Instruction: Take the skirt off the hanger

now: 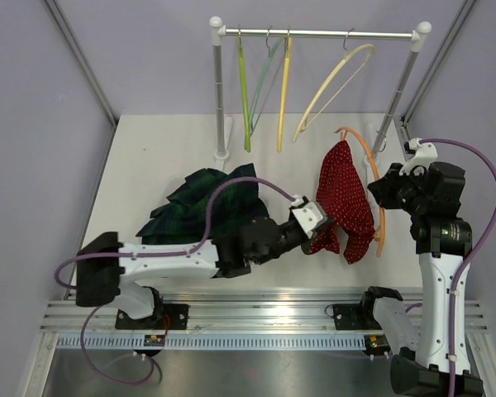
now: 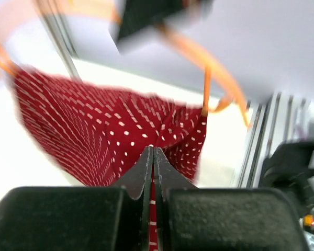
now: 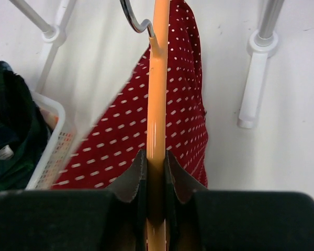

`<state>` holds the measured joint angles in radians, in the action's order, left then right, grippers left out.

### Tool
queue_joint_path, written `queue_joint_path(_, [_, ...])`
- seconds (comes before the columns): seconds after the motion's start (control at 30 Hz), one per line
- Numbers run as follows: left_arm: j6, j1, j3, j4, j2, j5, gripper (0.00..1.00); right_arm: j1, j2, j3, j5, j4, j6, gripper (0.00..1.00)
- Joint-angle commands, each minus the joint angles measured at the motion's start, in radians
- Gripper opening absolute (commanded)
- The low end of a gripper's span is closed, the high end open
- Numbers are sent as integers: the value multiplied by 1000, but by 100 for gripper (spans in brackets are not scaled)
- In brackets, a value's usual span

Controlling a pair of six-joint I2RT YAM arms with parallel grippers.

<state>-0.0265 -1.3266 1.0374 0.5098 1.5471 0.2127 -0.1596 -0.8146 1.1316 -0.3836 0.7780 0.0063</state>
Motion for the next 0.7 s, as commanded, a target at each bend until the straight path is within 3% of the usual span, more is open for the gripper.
queue_joint_path(0.0, [-94,0,-14,-23,-163,14,0,-6,15,-7,109,-131,-66,0])
queue_joint_path(0.33, [-185,0,-99,-54,-404,109,0,-8,-11,-35,144,-161,-94,0])
queue_joint_path(0.47, [-100,27,-74,-109,-319,-34,2,-8,2,-35,59,-164,-88,0])
queue_joint_path(0.5, [-81,30,-68,-123,-290,-80,12,-8,3,-30,22,-161,-86,0])
queue_joint_path(0.53, [-64,33,-63,-117,-257,-129,39,-8,5,-27,5,-154,-86,0])
queue_joint_path(0.57, [-28,36,-57,-88,-180,-209,56,-6,6,-17,-32,-148,-88,0])
queue_joint_path(0.67, [20,37,-48,29,-25,-358,73,-8,11,-4,-95,-132,-86,0])
